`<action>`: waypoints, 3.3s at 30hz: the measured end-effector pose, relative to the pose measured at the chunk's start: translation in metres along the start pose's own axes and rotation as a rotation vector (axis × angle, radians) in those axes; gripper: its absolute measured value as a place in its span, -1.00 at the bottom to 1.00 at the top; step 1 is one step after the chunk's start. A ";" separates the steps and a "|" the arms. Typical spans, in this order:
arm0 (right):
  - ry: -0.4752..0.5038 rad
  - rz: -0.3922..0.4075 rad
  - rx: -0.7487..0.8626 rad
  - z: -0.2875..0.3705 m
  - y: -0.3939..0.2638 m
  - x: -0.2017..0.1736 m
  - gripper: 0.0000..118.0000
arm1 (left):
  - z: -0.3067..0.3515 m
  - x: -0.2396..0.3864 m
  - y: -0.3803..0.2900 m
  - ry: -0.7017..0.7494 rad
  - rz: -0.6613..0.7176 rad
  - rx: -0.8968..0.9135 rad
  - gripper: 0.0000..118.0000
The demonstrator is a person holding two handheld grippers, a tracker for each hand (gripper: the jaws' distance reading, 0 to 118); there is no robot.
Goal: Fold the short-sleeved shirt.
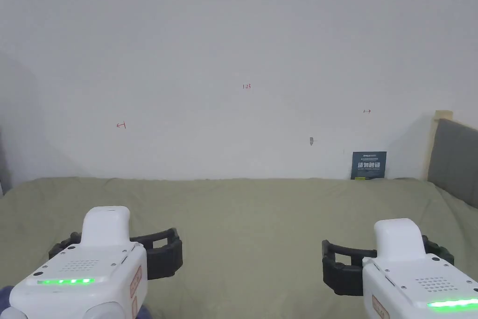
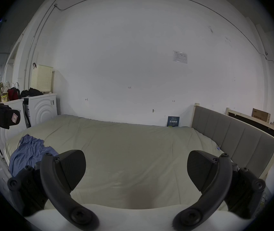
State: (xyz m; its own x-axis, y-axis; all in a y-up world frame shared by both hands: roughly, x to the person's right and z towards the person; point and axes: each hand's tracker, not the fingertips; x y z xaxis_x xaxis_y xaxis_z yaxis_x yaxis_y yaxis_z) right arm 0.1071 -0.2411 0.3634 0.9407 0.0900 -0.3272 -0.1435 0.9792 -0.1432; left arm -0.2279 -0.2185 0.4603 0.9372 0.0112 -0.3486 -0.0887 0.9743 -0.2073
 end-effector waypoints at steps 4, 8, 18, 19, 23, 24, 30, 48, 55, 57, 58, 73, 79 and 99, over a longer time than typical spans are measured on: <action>-0.003 -0.009 -0.017 0.000 0.000 0.003 0.98 | 0.002 -0.001 -0.001 -0.002 0.003 0.008 0.75; -0.015 -0.020 -0.030 0.002 -0.002 0.003 -0.69 | 0.002 0.000 -0.003 0.015 0.003 -0.030 -1.00; -0.038 -0.043 -0.008 0.006 -0.009 0.007 -0.99 | 0.000 0.002 -0.005 -0.059 0.003 -0.018 -1.00; -0.044 -0.031 -0.006 0.006 -0.009 0.006 -0.99 | 0.000 0.002 -0.005 -0.060 0.004 -0.024 -1.00; -0.038 -0.014 -0.020 0.004 -0.007 -0.002 -0.99 | -0.002 -0.004 -0.011 -0.050 -0.003 -0.030 -1.00; -0.031 -0.013 -0.026 0.002 -0.008 -0.006 -0.99 | -0.001 -0.007 -0.012 -0.041 -0.004 -0.033 -1.00; 0.103 -0.004 -0.051 -0.019 -0.009 -0.053 -0.99 | 0.014 -0.060 -0.015 0.094 0.007 -0.040 -1.00; 0.512 0.005 -0.036 -0.042 0.003 -0.225 -0.99 | 0.128 -0.221 -0.036 0.523 0.120 -0.063 -1.00; 0.518 0.016 -0.057 -0.050 -0.002 -0.230 -0.99 | 0.106 -0.227 -0.050 0.504 0.133 -0.114 -1.00; 0.517 0.013 -0.071 -0.054 -0.005 -0.228 -0.99 | 0.090 -0.229 -0.056 0.474 0.147 -0.145 -1.00; 0.512 0.015 -0.079 -0.056 -0.008 -0.228 -0.99 | 0.080 -0.229 -0.060 0.465 0.150 -0.157 -1.00; 0.483 0.055 -0.253 -0.084 -0.072 -0.219 -0.99 | -0.114 -0.239 -0.165 0.240 0.199 -0.692 -0.92; 0.487 0.057 -0.298 -0.094 -0.088 -0.217 -0.99 | -0.146 -0.251 -0.194 0.199 0.282 -0.880 0.92; 0.377 0.032 -0.346 -0.078 -0.094 -0.150 -0.99 | -0.151 -0.237 -0.189 0.288 0.190 -0.819 -1.00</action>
State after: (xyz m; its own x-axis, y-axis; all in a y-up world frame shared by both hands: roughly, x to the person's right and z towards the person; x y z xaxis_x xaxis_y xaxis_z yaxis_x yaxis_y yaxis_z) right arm -0.0442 -0.3606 0.3530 0.7667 -0.0154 -0.6418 -0.3238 0.8540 -0.4073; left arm -0.4840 -0.4395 0.4439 0.7708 -0.0082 -0.6370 -0.5509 0.4937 -0.6729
